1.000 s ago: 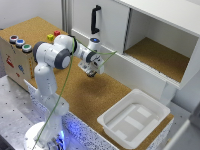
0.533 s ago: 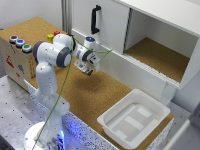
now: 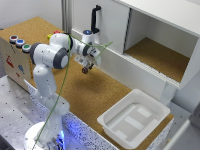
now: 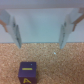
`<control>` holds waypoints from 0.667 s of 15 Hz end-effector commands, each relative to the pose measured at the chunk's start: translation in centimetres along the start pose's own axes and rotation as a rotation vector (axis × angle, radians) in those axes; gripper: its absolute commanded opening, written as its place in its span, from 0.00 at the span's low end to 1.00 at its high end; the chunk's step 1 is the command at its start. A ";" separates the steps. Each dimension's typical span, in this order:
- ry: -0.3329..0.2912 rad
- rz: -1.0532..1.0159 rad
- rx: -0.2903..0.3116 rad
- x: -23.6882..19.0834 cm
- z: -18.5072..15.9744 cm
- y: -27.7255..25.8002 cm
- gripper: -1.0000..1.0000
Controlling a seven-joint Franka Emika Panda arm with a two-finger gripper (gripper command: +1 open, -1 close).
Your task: Sweep the purple block to the left
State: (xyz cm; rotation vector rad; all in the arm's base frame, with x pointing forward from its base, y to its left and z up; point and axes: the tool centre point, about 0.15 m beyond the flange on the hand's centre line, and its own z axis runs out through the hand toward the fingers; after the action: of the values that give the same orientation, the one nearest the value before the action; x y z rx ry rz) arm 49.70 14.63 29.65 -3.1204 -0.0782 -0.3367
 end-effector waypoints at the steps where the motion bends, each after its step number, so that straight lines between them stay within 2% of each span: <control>1: -0.062 -0.023 -0.066 1.4 1.9 -3.0 1.00; 5: -0.069 -0.046 -0.112 2.8 4.3 -4.5 1.00; 6: -0.061 -0.022 -0.121 2.9 4.6 -4.2 0.00; 10: -0.066 0.029 -0.098 3.6 6.3 -2.7 0.00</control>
State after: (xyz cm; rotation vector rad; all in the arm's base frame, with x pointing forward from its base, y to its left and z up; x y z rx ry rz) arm 50.84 17.33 26.64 -3.1279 -0.1049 -0.3065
